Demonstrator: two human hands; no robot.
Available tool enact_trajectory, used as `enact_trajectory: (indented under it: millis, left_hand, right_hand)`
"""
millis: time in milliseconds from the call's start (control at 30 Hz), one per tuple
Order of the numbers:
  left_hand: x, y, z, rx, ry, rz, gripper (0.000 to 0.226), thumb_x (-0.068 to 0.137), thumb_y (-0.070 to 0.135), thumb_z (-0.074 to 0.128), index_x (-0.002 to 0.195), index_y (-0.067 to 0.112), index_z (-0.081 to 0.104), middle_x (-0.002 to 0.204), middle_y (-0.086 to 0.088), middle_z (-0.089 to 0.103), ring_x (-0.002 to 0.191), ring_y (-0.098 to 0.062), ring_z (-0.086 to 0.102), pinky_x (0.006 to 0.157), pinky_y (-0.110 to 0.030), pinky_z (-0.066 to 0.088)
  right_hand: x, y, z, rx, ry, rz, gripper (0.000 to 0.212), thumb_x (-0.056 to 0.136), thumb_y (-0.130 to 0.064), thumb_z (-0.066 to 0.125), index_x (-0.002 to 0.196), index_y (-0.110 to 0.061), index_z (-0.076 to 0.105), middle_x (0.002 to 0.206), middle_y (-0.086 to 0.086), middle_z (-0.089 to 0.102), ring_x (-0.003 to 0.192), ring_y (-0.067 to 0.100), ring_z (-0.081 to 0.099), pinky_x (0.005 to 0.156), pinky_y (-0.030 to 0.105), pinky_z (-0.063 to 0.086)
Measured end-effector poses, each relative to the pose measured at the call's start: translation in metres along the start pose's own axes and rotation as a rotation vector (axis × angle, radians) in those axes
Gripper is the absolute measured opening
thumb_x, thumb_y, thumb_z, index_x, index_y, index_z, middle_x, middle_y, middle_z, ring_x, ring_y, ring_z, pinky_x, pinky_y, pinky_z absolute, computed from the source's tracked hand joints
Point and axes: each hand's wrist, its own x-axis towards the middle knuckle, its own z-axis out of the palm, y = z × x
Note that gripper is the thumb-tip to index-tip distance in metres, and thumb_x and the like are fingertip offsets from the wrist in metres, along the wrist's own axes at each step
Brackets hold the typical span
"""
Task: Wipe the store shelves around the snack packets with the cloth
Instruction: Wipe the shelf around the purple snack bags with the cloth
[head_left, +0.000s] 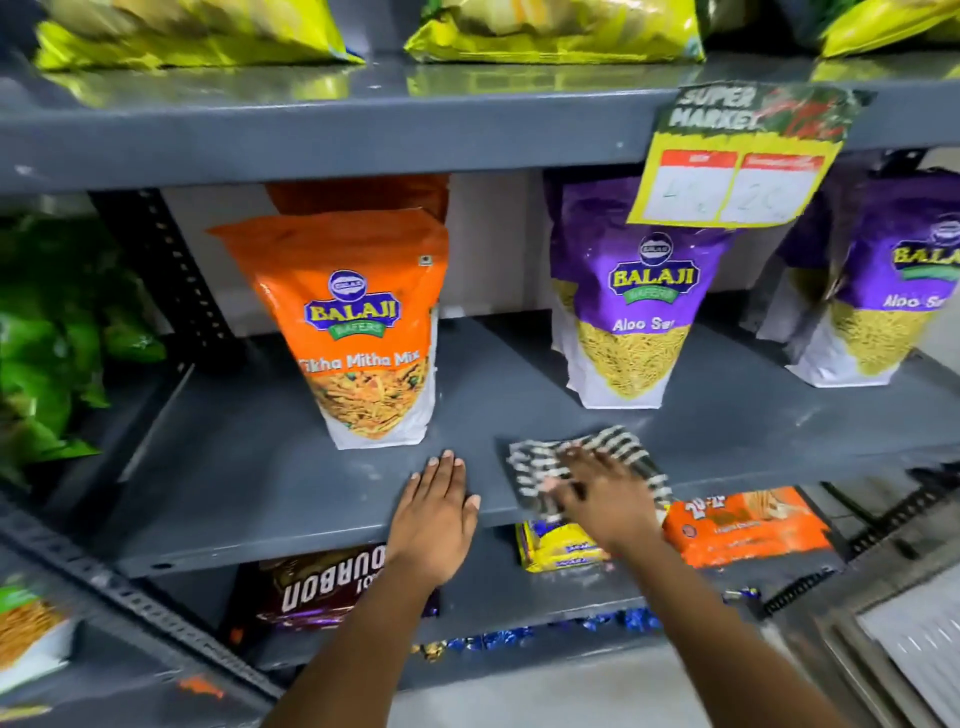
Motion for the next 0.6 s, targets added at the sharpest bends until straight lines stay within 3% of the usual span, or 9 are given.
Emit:
enact_trajectory:
  millis: [67,167,267,367,433,533,600]
  left_hand:
    - [-0.014,-0.019,-0.002,0.011,0.016,0.012,0.076,0.084,0.05,-0.008,0.149,0.014,0.006,0.159,-0.003,0.002,0.145,-0.016,-0.001,0.116,-0.029,-0.006]
    - [-0.032,-0.051,-0.005,0.033,0.028,-0.01,0.092,0.067,0.051,-0.018,0.149,0.015,0.005,0.159,-0.001,0.001,0.145,-0.015,-0.003,0.111,-0.027,-0.012]
    - [-0.042,-0.078,-0.008,0.046,0.031,-0.065,0.093,0.067,0.055,-0.019,0.149,0.016,0.002,0.159,-0.002,-0.001,0.145,-0.016,-0.005,0.113,-0.029,-0.01]
    - [-0.049,-0.097,-0.011,0.061,0.015,-0.089,0.108,0.06,0.069,-0.031,0.148,0.015,-0.001,0.158,-0.003,-0.002,0.145,-0.017,-0.006,0.114,-0.031,-0.009]
    - [-0.054,-0.113,-0.013,0.047,0.023,-0.143,0.104,0.065,0.07,-0.023,0.148,0.013,-0.001,0.158,-0.005,-0.001,0.145,-0.018,-0.006,0.116,-0.033,-0.007]
    - [-0.066,-0.145,-0.017,0.052,0.034,-0.245,0.083,0.083,0.064,0.0,0.148,0.012,0.0,0.158,-0.006,-0.002,0.145,-0.019,-0.005,0.118,-0.036,-0.004]
    - [-0.077,-0.167,-0.018,0.046,0.047,-0.314,0.079,0.088,0.062,0.009,0.148,0.011,0.002,0.158,-0.008,0.0,0.145,-0.02,-0.003,0.119,-0.037,-0.002]
  right_hand:
    - [0.007,0.029,-0.008,0.031,0.059,0.165,0.055,0.089,-0.051,0.034,0.137,-0.025,0.041,0.151,0.0,0.038,0.139,0.024,0.032,0.114,0.042,0.028]
    - [0.006,0.019,-0.009,0.057,0.091,0.292,0.052,0.092,-0.047,0.036,0.138,-0.022,0.04,0.153,0.001,0.034,0.141,0.027,0.028,0.116,0.043,0.023]
    - [-0.003,-0.063,0.014,0.011,0.049,0.114,0.061,0.088,-0.053,0.023,0.138,-0.022,0.04,0.15,0.005,0.038,0.137,0.027,0.033,0.113,0.04,0.028]
    - [-0.018,-0.126,0.037,0.021,-0.059,-0.136,0.054,0.093,-0.049,0.031,0.141,-0.026,0.033,0.156,-0.001,0.027,0.143,0.023,0.022,0.116,0.043,0.017]
    - [-0.01,-0.118,0.034,0.005,-0.07,-0.159,0.05,0.093,-0.048,0.033,0.14,-0.032,0.034,0.155,-0.006,0.028,0.142,0.02,0.024,0.115,0.043,0.02]
    - [0.006,-0.065,0.016,-0.002,-0.005,0.073,0.046,0.093,-0.047,0.033,0.137,-0.034,0.038,0.152,-0.005,0.035,0.137,0.022,0.033,0.113,0.045,0.027]
    - [0.009,-0.053,0.008,0.02,-0.007,0.207,0.05,0.093,-0.049,0.032,0.14,-0.032,0.033,0.155,-0.006,0.029,0.141,0.025,0.026,0.114,0.048,0.022]
